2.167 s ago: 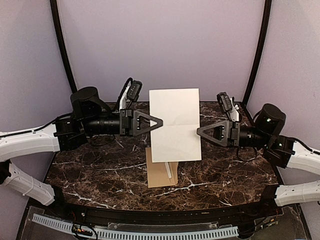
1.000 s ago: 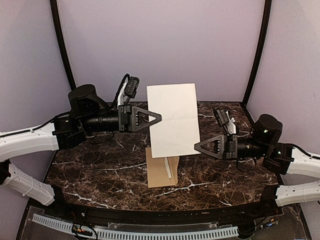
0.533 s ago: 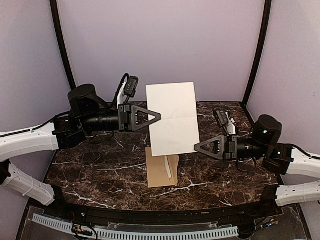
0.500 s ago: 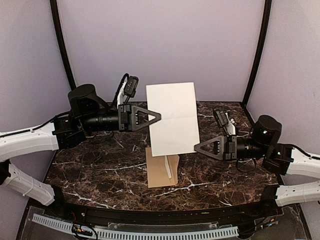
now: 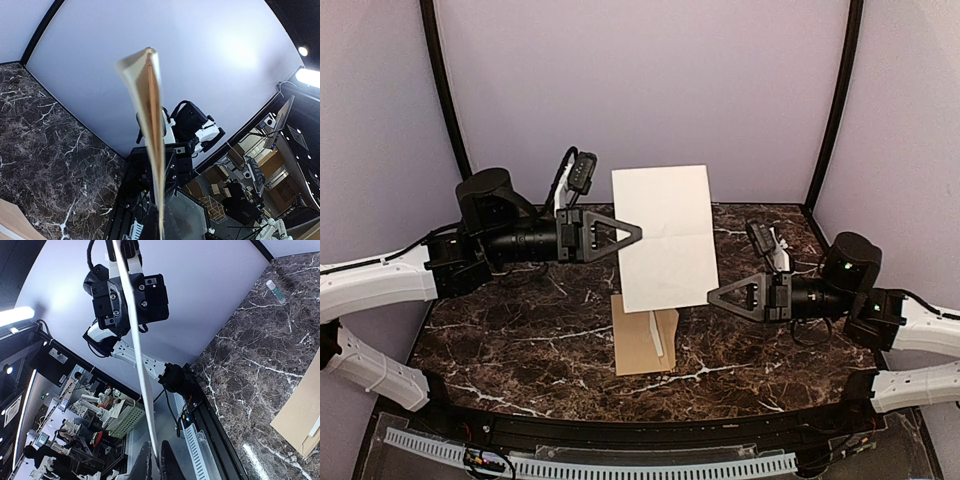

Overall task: Place the letter into the envelope and seal it
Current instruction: Fold the letter.

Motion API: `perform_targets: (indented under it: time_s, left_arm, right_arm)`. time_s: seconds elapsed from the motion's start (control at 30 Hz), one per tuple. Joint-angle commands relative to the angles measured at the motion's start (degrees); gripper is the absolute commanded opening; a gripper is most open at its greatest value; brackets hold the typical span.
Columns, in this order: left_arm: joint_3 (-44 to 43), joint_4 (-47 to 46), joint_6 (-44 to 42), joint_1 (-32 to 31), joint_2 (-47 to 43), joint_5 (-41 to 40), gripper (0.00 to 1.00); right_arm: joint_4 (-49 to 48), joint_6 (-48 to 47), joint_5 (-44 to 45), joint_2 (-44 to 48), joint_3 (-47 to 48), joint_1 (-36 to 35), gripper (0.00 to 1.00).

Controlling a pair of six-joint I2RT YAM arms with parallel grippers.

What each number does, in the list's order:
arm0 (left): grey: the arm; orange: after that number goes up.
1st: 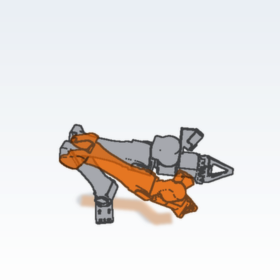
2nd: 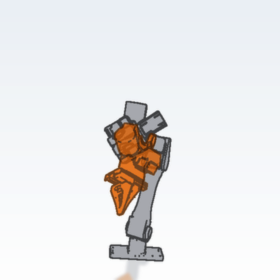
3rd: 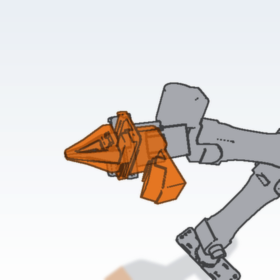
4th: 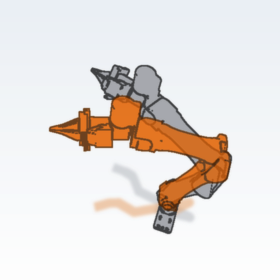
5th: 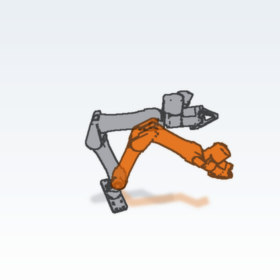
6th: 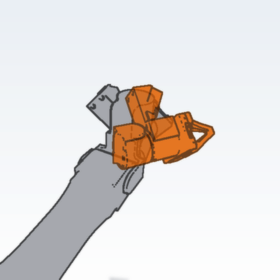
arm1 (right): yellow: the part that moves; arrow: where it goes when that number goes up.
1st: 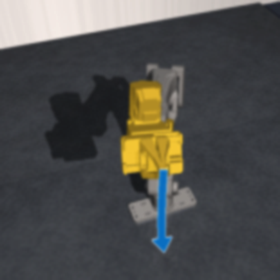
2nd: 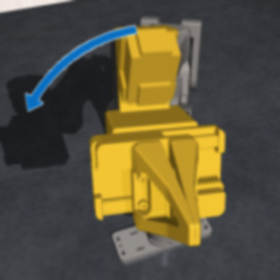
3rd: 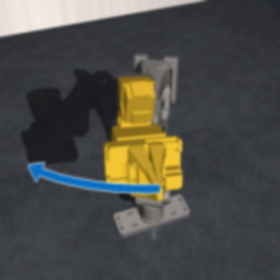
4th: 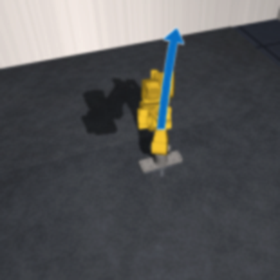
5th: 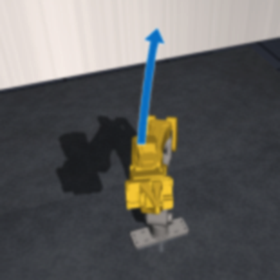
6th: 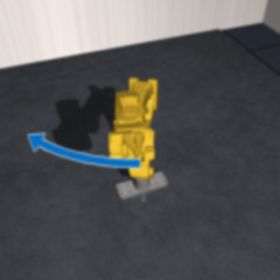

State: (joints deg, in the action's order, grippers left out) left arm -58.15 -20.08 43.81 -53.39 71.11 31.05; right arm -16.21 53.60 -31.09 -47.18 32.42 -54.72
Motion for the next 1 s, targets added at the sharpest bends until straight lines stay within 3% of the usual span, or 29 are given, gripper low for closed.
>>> perform_targets:
  time_s: [0.0, 0.1, 0.17, 0.3, 0.47, 0.6, 0.97]
  left_arm:
    - [0.3, -1.8, -0.3, 0.5, -2.4, 1.6, 0.00]
    - [1.2, -1.6, -0.3, 0.5, -2.4, 2.6, 0.00]
    - [1.5, -1.6, -0.3, 0.4, -2.3, 4.1, 0.00]
    - [2.3, -2.5, -0.5, 0.4, -2.3, 8.7, 0.00]
    - [3.5, -3.1, -1.0, 0.4, -3.1, 11.7, 0.00]
    - [3.6, -3.0, -1.3, 0.4, -3.5, 13.2, 0.00]
    - [4.7, -1.4, -1.2, 0.4, -3.5, 12.7, 0.00]
  right_arm:
    - [-0.5, -1.6, 1.9, 1.1, 0.6, -0.5, 0.21]
    - [2.2, -3.7, 4.2, 1.1, 2.8, -0.4, 0.47]
    - [3.9, -5.6, 6.1, 1.0, 5.1, -0.4, 0.56]
    - [5.8, -9.2, 10.5, 0.6, 8.3, -0.3, 0.70]
    - [5.6, -12.6, 11.0, -2.0, 12.1, 0.1, 0.77]
    - [5.9, -13.7, 7.9, -6.1, 15.5, 0.2, 0.75]
    - [0.7, -12.9, 0.6, -12.4, 19.9, 0.2, 0.36]
